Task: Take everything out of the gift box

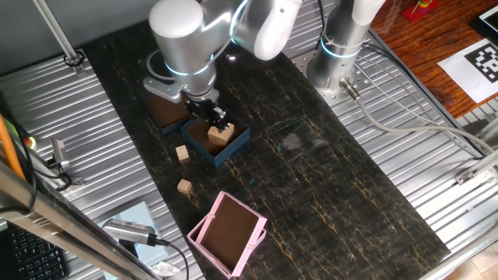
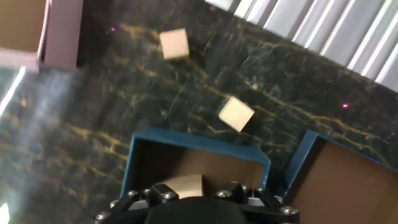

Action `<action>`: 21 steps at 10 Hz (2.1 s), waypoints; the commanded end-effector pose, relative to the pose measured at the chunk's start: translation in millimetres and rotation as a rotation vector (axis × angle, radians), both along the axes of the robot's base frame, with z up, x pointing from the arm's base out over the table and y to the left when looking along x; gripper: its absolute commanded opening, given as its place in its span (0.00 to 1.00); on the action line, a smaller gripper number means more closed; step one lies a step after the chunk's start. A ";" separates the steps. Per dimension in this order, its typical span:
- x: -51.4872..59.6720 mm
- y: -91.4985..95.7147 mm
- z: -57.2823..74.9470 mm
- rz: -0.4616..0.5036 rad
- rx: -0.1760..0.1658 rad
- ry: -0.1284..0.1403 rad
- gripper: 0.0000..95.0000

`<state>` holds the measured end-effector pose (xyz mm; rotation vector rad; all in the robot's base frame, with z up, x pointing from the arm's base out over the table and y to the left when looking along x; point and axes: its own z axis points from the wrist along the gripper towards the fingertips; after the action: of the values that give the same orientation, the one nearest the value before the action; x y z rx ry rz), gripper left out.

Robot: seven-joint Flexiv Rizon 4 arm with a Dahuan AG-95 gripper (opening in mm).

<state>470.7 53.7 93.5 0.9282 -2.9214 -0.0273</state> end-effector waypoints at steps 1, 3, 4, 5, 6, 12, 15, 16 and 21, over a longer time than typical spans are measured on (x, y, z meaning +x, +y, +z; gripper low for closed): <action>-0.4 0.0 -5.5 0.021 0.003 -0.002 0.60; -3.9 2.2 -14.1 0.040 0.009 -0.001 0.80; -9.1 5.5 -18.8 0.041 0.009 -0.002 0.80; -13.1 7.5 -22.2 0.043 0.008 -0.003 0.80; -16.3 7.4 -25.8 0.053 0.008 -0.006 0.80; -19.9 4.6 -45.3 0.083 0.007 -0.052 0.80; -22.4 4.3 -51.6 0.052 -0.002 -0.071 0.00; -22.3 4.2 -50.9 0.047 -0.004 -0.068 0.00; -1.7 0.8 -3.0 0.003 -0.018 -0.020 0.00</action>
<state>463.7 53.2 90.4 0.9398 -2.9365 0.0135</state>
